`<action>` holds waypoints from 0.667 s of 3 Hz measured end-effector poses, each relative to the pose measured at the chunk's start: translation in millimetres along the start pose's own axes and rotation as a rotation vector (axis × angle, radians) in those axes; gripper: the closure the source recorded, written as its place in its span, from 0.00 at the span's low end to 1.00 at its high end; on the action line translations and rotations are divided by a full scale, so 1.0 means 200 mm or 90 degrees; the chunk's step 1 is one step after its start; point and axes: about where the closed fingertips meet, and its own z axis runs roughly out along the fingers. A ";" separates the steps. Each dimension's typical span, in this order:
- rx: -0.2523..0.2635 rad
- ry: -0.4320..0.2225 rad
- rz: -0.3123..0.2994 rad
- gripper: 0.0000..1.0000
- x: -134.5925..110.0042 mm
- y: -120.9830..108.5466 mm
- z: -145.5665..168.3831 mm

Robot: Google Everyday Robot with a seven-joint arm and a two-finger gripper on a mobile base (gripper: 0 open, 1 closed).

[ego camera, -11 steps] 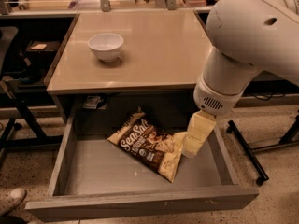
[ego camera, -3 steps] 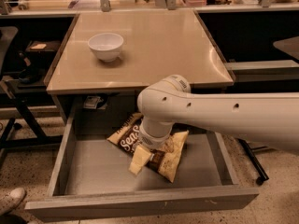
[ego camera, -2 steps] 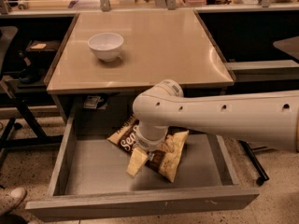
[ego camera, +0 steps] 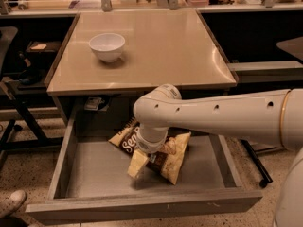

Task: Pick brown chip bag from top drawer and place on counter

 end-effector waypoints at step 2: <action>-0.001 0.000 0.000 0.41 0.00 0.00 0.00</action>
Offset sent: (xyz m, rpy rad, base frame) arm 0.0001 0.0001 -0.0005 0.0003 0.0010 -0.0003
